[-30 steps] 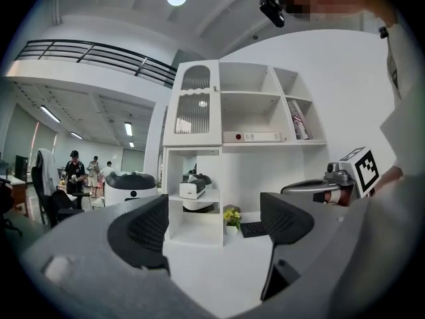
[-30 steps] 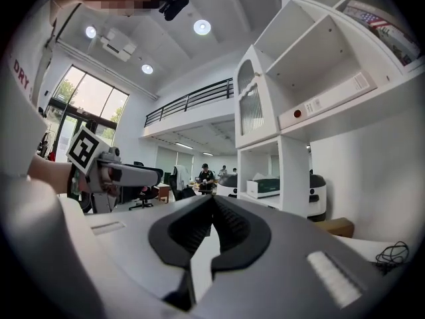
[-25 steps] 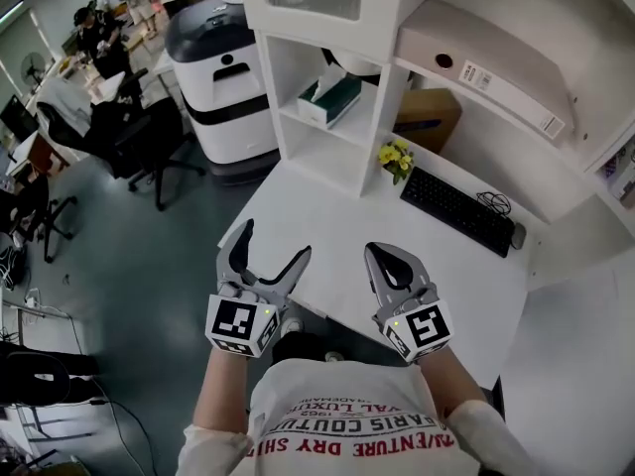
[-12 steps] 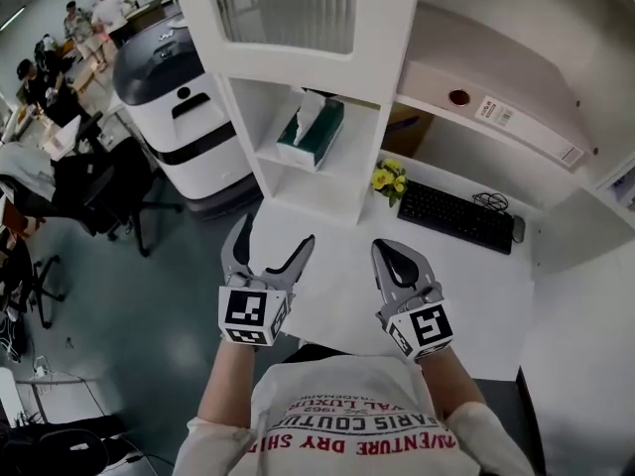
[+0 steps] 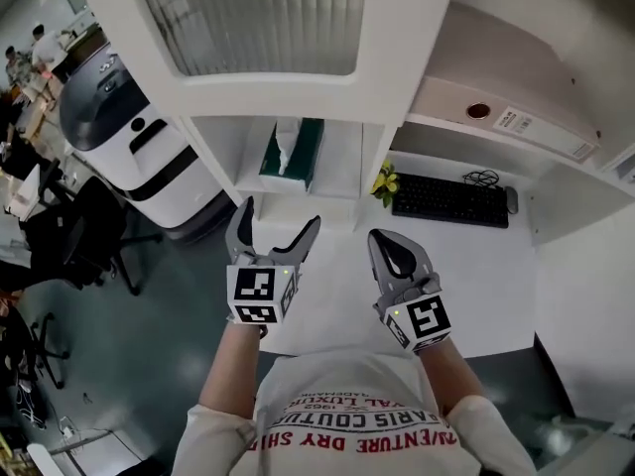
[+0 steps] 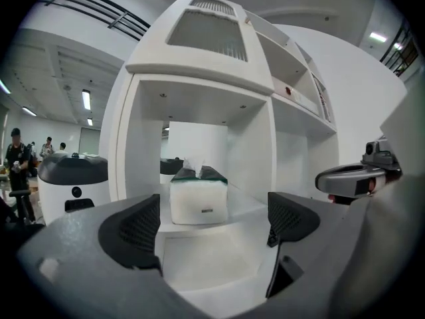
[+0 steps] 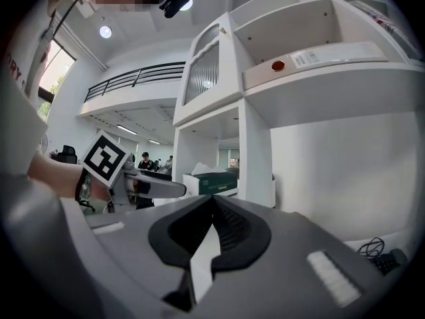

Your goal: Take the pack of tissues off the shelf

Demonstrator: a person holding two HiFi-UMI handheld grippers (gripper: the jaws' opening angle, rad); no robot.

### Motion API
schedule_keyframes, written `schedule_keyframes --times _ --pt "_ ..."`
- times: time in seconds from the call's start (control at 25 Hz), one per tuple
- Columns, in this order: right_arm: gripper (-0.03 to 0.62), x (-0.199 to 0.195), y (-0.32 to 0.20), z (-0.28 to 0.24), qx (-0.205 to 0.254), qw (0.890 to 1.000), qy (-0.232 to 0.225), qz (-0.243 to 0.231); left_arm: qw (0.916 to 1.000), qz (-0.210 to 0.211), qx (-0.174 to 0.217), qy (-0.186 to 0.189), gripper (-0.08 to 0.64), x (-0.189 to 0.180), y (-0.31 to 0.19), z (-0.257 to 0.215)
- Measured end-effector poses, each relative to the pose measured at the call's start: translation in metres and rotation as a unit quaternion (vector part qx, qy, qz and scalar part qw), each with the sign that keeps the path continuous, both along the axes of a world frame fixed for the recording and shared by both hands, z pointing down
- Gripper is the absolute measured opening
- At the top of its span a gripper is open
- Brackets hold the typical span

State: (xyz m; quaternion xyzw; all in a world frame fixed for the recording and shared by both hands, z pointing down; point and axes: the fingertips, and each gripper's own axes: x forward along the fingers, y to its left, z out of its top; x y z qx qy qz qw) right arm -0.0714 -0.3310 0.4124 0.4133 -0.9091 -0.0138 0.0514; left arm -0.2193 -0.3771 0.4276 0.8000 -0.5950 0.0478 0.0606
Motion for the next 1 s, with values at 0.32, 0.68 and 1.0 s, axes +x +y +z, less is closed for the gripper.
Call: schedule_keyframes --times 0.32,0.68,1.0 --pt "0.002 -0.002 -0.027 0.009 -0.005 0.999 0.017 0.042 0.9999 0.004 -0.004 -0.014 0.546 0.003 -0.056 0.01" --pt "0.002 0.006 -0.05 0.01 -0.007 0.997 0.017 0.072 0.999 0.019 0.002 -0.041 0.545 0.009 -0.089 0.018" --pt "0.002 0.012 -0.053 0.022 -0.019 0.996 0.026 0.079 0.9989 -0.004 -0.002 -0.047 0.483 0.002 -0.102 0.017"
